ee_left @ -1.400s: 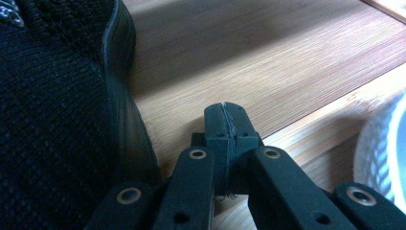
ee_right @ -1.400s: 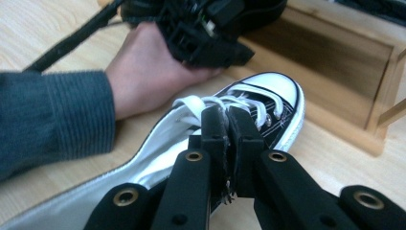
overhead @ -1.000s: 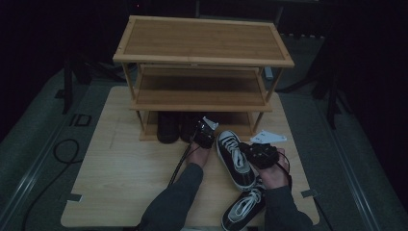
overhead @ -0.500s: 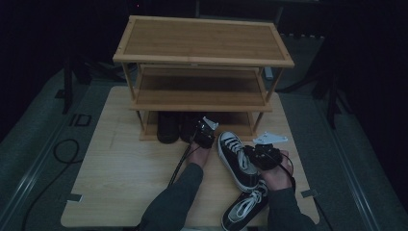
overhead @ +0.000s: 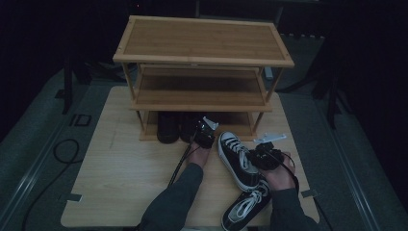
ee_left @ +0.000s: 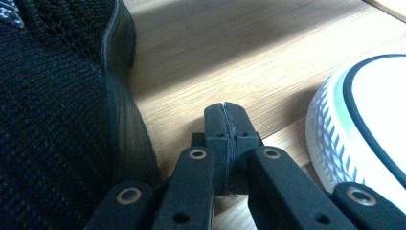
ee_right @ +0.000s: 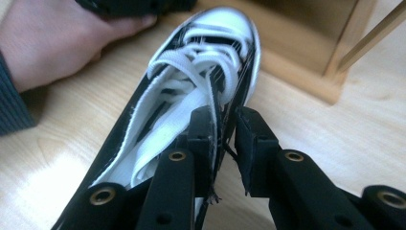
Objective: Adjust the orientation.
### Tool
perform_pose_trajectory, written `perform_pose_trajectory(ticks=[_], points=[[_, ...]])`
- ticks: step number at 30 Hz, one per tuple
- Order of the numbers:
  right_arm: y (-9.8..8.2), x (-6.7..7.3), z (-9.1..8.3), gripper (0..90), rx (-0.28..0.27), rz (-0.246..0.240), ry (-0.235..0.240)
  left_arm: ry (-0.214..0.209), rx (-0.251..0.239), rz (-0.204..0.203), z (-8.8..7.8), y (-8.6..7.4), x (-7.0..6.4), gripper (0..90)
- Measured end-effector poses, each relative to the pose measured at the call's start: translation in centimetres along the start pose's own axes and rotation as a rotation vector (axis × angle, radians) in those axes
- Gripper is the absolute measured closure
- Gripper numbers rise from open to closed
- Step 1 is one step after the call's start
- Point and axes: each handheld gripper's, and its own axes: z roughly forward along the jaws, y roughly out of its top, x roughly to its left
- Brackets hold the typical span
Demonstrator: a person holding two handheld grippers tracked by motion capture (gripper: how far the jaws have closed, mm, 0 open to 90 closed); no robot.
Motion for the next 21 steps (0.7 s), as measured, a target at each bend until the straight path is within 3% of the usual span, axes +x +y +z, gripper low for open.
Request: perform_pose_trajectory(ticks=[3,7,12,21], points=[[0.5,-0.3,1.0,77.6,0.055,0.004,0.021,-0.001,0.0,-0.001,0.0,0.0,0.0,89.7],[0.7,-0.4,1.6,85.7,0.065,0.004,0.019,-0.002,-0.002,-0.002,0.0,0.0,0.0,89.7],[0.5,-0.5,1.3,87.2,0.021,0.043,0.031,-0.002,-0.002,-0.002,0.0,0.0,0.0,89.7],[0.9,-0.9,0.1,87.5,-0.027,0.055,0.033,-0.004,-0.002,-0.004,0.0,0.0,0.1,89.7]])
